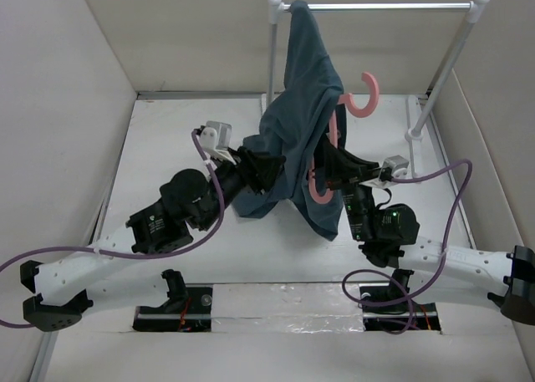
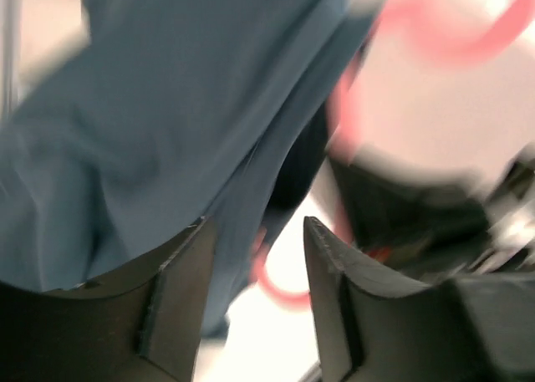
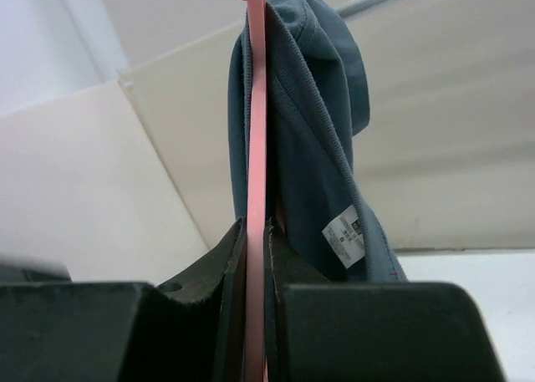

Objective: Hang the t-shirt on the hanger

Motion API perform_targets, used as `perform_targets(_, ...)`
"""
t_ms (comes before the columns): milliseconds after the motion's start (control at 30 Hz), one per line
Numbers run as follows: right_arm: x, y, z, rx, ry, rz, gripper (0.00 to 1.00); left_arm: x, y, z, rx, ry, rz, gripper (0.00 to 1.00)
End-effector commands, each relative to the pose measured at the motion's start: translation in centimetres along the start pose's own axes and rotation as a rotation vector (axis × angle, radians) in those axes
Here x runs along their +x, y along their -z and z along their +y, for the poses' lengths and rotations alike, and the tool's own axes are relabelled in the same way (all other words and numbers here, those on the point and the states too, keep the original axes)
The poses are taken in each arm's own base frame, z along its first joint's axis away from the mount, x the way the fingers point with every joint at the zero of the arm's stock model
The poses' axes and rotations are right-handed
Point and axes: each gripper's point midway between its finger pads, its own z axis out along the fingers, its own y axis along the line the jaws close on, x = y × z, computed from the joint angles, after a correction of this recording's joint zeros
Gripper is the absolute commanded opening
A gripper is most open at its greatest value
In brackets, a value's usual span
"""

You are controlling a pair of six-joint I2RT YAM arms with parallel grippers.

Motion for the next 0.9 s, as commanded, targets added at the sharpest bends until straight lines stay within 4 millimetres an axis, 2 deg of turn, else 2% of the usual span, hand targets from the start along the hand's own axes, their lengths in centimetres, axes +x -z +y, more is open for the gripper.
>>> perform_targets(0, -0.6, 0.2, 0.9, -0.044, -0.101, -0.026, 0.0, -7.1, -0.5, -2.2, 0.014, 0.074, -0.22, 0.44)
perform_targets(67, -0.1, 0.7, 1.4, -0.074, -0.116, -0.007, 0.0, -8.8, -1.6, -3.5, 0.025, 0.077, -0.248, 0.45)
perform_targets(167, 0.5, 1.2, 1.6, -0.095, -0.137, 0.018, 0.0, -10.1, -3.4, -4.2, 0.018, 0.084, -0.263, 0.49)
perform_targets(300, 0.9, 1.7, 1.5, -0.099, -0.167, 0.037, 0.0, -10.4, -6.2, -3.0, 0.018, 0.114, -0.233, 0.58)
perform_targets(400, 1.1, 1.8, 1.7, -0.107, -0.174, 0.048, 0.0, -10.1, -7.7, -2.4, 0.022, 0.137, -0.205, 0.6)
perform_targets(433, 1.2, 1.8, 1.7, -0.108, -0.177, 0.049, 0.0, -10.2, -8.2, -1.5, 0.003, 0.136, -0.203, 0.6)
perform_targets(533, 1.4, 1.7, 2.1, -0.12, -0.18, 0.055, 0.0, -10.6, -9.6, -0.3, -0.006, 0.154, -0.21, 0.61)
perform_targets(733, 2.0, 1.6, 3.0, -0.146, -0.18, 0.076, 0.0, -9.2, -11.5, -1.0, 0.087, 0.152, -0.181, 0.65)
perform_targets(867, 2.7, 1.7, 3.4, -0.163, -0.178, 0.097, 0.0, -7.2, -12.9, -0.6, 0.088, 0.162, -0.134, 0.66)
